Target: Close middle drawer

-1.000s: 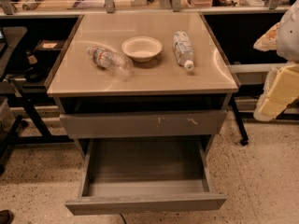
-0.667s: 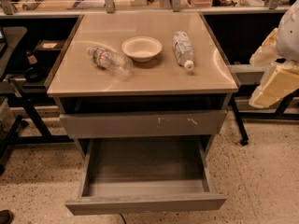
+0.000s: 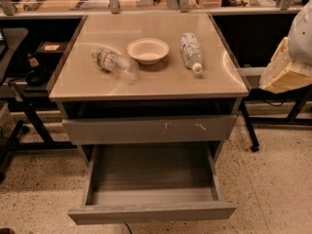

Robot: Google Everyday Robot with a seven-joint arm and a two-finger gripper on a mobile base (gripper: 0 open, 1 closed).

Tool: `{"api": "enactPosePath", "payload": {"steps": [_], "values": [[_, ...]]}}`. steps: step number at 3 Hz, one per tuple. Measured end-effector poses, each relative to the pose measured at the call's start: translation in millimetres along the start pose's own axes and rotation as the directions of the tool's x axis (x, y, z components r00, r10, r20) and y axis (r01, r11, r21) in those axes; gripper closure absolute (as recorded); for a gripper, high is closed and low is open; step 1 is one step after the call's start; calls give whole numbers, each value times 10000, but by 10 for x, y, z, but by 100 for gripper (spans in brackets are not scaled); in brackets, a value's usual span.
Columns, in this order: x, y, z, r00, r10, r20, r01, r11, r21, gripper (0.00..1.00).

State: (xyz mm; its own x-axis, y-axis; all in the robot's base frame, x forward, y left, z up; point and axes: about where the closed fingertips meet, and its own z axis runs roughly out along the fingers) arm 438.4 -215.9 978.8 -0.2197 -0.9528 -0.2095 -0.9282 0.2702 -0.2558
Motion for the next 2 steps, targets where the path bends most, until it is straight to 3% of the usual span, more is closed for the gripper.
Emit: {"api": "enactPosePath", "payload": {"steps": [1, 2], "values": [[0, 0, 0, 10000, 0, 0, 0, 10000, 2, 100], [-3, -17, -17, 10000, -8, 9, 8, 10000, 87, 100]]}}
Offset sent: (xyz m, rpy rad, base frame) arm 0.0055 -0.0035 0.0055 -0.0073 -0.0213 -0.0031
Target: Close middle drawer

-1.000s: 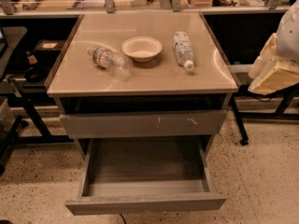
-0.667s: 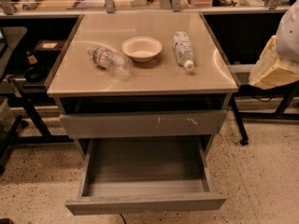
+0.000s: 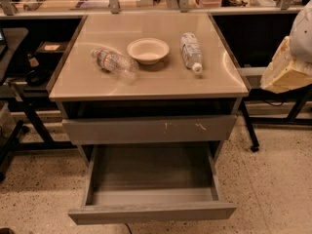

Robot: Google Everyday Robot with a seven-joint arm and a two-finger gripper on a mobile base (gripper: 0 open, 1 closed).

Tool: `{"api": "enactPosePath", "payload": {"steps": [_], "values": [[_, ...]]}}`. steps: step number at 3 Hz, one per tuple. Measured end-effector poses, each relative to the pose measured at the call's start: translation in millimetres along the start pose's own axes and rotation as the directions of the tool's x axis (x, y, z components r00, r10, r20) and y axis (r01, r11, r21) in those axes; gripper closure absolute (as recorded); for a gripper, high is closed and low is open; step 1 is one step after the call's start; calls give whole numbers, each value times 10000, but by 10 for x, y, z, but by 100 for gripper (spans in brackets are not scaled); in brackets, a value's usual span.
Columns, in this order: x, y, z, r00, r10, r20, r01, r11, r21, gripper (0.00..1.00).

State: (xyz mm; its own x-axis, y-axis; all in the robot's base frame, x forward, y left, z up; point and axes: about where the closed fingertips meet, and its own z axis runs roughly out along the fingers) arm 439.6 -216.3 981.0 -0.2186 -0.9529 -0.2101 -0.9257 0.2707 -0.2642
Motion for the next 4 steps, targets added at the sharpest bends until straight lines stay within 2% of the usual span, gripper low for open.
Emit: {"api": "enactPosePath", "payload": {"steps": [1, 2, 3, 4], "values": [[129, 132, 187, 9982, 597, -23, -597, 9982, -96, 100], [365, 431, 601, 9876, 1561, -163, -1567, 9866, -457, 100], [597, 763, 1071, 9734, 2243, -472, -2281, 9678, -1064, 100], [813, 1249, 1537, 9553, 2805, -938, -2941, 9350, -1985, 100]]}}
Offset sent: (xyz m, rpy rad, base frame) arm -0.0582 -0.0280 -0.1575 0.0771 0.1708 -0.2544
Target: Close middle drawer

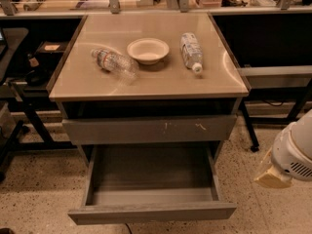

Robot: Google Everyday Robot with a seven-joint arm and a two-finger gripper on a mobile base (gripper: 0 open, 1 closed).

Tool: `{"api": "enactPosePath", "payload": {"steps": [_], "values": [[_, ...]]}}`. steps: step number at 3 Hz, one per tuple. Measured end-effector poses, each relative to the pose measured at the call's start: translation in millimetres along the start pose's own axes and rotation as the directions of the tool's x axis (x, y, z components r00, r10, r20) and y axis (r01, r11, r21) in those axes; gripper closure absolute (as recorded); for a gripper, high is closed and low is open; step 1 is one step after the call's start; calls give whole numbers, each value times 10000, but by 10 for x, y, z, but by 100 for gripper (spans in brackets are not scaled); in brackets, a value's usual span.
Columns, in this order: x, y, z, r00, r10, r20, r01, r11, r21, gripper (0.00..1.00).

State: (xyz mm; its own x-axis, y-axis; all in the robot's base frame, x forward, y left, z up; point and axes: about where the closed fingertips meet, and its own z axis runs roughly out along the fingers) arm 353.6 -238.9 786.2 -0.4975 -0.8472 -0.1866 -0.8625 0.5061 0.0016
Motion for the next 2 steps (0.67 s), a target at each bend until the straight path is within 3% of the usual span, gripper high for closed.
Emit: {"api": "enactPosePath", "payload": {"steps": [1, 2], "values": [[0, 0, 0, 10000, 0, 0, 0, 10000, 0, 100], [199, 190, 387, 9978, 576, -314, -592, 9968, -531, 100]]}}
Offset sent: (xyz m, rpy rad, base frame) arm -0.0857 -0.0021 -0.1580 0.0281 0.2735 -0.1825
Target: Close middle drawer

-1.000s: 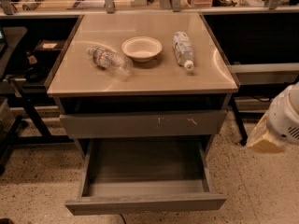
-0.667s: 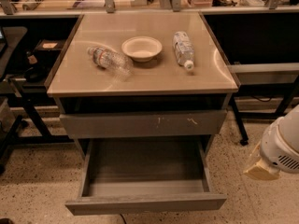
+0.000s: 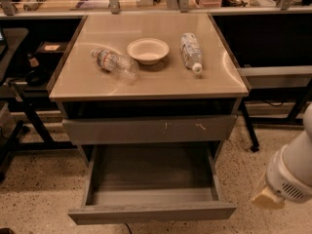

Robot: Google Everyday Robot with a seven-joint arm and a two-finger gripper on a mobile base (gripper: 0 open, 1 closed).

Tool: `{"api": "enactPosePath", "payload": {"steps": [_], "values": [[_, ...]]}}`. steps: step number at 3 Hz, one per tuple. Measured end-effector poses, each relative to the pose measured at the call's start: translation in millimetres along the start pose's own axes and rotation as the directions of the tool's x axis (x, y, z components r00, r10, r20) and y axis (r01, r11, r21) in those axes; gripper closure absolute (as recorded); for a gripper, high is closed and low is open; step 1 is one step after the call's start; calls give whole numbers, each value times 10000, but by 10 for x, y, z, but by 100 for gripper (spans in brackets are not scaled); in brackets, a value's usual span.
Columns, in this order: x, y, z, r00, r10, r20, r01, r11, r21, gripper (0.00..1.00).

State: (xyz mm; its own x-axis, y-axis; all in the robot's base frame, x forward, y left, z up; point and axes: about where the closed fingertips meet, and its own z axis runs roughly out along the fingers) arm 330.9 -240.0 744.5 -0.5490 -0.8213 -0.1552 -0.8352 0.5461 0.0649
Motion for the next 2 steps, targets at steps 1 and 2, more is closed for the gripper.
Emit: {"api": "enactPosePath", "payload": {"steps": [1, 2], "values": [[341, 212, 777, 9933, 1094, -375, -1122, 9903, -820, 100], [553, 291, 1392, 9831, 1740, -574, -1803, 9747, -1324, 100]]}}
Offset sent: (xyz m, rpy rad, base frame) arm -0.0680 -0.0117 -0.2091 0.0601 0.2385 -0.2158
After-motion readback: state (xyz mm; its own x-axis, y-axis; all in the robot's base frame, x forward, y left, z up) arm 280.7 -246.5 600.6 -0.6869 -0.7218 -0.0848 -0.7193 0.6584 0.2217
